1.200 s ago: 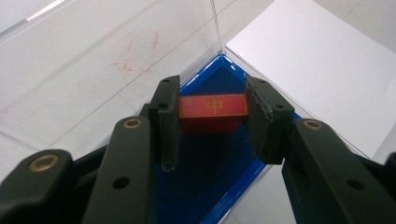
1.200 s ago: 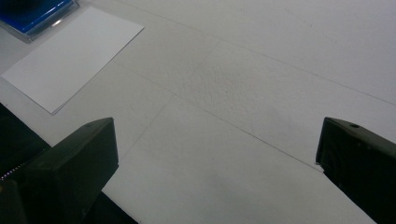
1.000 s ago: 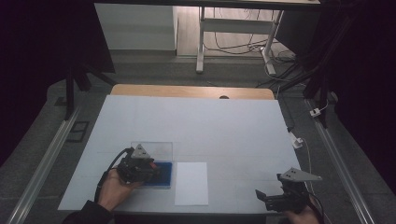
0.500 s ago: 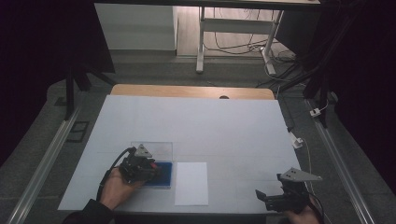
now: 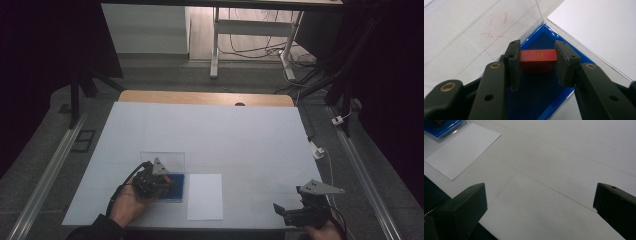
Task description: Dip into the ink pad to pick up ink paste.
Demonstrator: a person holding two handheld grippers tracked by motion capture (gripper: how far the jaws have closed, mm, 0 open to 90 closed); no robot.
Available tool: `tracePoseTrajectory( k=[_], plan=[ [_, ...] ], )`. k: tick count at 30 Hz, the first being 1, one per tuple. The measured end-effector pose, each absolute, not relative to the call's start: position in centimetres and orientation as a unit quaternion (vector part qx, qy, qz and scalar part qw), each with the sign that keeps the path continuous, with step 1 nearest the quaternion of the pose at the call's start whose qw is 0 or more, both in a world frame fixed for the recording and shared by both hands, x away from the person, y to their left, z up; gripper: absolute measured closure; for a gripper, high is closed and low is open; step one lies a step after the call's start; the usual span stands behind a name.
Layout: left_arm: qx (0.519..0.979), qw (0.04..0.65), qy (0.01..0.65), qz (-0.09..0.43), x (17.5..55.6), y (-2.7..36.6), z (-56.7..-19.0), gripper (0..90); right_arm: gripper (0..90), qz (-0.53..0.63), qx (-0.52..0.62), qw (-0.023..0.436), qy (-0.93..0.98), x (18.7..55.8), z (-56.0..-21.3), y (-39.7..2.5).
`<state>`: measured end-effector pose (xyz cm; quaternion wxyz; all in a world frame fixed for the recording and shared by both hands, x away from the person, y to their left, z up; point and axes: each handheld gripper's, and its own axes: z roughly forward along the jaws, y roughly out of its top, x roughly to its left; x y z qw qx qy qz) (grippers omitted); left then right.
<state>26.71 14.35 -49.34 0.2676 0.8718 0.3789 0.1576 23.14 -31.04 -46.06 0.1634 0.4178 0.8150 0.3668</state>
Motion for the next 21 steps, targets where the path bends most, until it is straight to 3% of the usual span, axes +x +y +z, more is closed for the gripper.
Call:
tracePoseTrajectory(
  k=[7, 17, 21],
  plan=[
    [0.861, 0.295, 0.397, 0.118, 27.4, 15.6, -49.5, 58.9, 0.0, 0.368, 0.417, 0.164, 0.815, 23.1, -46.1, -31.1],
    [0.873, 0.267, 0.375, 0.161, 26.5, 14.4, -49.4, 58.9, 0.0, 0.368, 0.418, 0.163, 0.815, 23.1, -46.1, -31.1],
    [0.868, 0.277, 0.386, 0.145, 26.8, 14.8, -49.4, 58.9, 0.0, 0.367, 0.417, 0.163, 0.815, 23.1, -46.1, -31.1]
  ],
)
